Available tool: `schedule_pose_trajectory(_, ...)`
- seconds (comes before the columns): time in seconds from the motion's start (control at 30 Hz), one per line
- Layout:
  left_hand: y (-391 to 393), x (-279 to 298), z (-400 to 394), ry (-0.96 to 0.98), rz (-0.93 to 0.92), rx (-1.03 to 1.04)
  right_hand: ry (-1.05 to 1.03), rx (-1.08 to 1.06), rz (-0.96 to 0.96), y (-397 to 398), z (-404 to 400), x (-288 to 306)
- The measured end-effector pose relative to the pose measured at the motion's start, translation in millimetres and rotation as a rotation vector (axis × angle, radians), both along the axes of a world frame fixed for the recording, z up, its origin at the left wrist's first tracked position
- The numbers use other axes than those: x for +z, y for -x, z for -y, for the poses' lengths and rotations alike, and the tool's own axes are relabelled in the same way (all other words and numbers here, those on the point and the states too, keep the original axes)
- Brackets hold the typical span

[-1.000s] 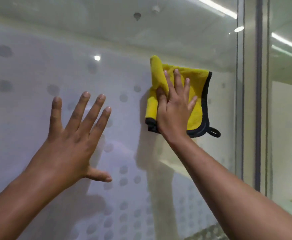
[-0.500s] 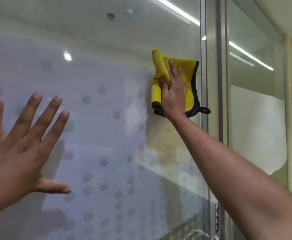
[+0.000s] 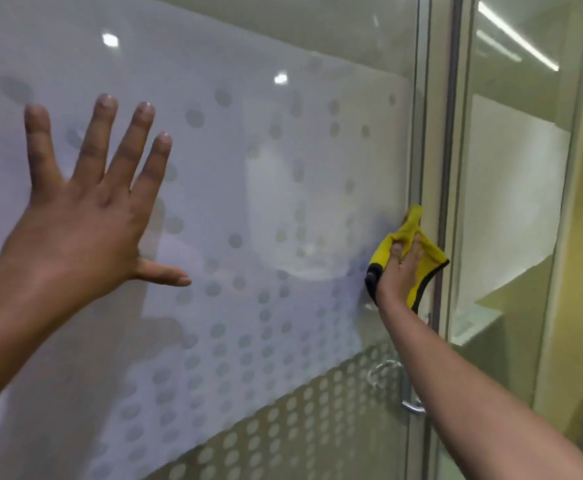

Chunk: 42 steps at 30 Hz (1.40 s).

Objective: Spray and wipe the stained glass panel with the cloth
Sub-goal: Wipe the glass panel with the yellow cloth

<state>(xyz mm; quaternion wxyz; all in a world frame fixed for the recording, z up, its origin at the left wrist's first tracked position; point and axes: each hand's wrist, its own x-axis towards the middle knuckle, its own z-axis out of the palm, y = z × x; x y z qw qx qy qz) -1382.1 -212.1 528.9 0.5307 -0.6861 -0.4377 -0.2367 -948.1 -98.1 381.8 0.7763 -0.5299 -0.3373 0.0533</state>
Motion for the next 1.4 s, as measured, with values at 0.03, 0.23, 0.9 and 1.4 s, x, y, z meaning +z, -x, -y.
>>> schedule_pose_trajectory(0.03, 0, 0, 0, -0.022, -0.01, 0.001, 0.015, 0.01, -0.032, 10, 4, -17)
schedule_pose_trajectory(0.23, -4, -3, 12, -0.065, -0.024, 0.069, 0.002, 0.065, -0.028, 114, 45, -88)
schedule_pose_trajectory(0.9, -14, -1, 33, 0.025, -0.01, 0.226, -0.54, 0.055, 1.683, 228, 97, -81)
schedule_pose_trajectory(1.4, -16, -2, 37, 0.062, 0.006, 0.278, -0.272, 0.049, 0.77, 114, 44, 57)
